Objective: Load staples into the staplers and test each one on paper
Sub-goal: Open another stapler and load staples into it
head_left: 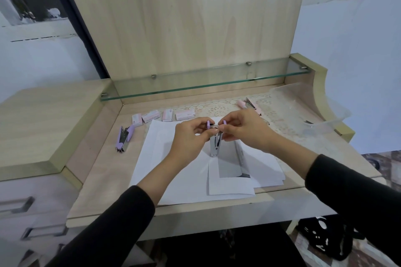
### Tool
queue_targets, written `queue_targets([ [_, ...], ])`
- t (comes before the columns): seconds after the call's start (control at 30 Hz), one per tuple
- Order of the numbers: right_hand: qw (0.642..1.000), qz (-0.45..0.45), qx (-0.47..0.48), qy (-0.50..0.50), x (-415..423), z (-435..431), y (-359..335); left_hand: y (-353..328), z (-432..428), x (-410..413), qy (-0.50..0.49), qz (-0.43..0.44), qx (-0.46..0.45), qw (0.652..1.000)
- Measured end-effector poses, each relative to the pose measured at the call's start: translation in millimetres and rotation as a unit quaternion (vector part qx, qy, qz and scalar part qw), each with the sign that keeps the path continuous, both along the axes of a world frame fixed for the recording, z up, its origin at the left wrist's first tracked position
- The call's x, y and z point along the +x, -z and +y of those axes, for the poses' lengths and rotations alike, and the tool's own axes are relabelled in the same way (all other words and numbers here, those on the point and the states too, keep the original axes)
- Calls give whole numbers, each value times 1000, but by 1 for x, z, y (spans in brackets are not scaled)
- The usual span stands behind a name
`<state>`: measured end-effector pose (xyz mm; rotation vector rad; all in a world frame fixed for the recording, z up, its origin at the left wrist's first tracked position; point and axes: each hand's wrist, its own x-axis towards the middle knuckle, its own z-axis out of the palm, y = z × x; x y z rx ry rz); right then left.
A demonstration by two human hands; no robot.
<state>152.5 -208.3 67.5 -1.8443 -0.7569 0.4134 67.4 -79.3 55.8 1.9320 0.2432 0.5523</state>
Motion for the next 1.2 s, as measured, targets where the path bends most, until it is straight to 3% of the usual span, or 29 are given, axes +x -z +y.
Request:
queue_targets([
  [0.3,995,-38,63,60,-4,6,17,7,2,6,4,-11,44,999],
  [1.03,989,-65,116,58,-12,2,26,14,2,2,12,-35,8,999],
  [1.1,988,-41,135,68,-9,-3,29,14,5,2,-6,-41,-35,999],
  [1.2,974,80,199,76,-8,-16,39,15,17,-4,-29,-49,-140,988],
])
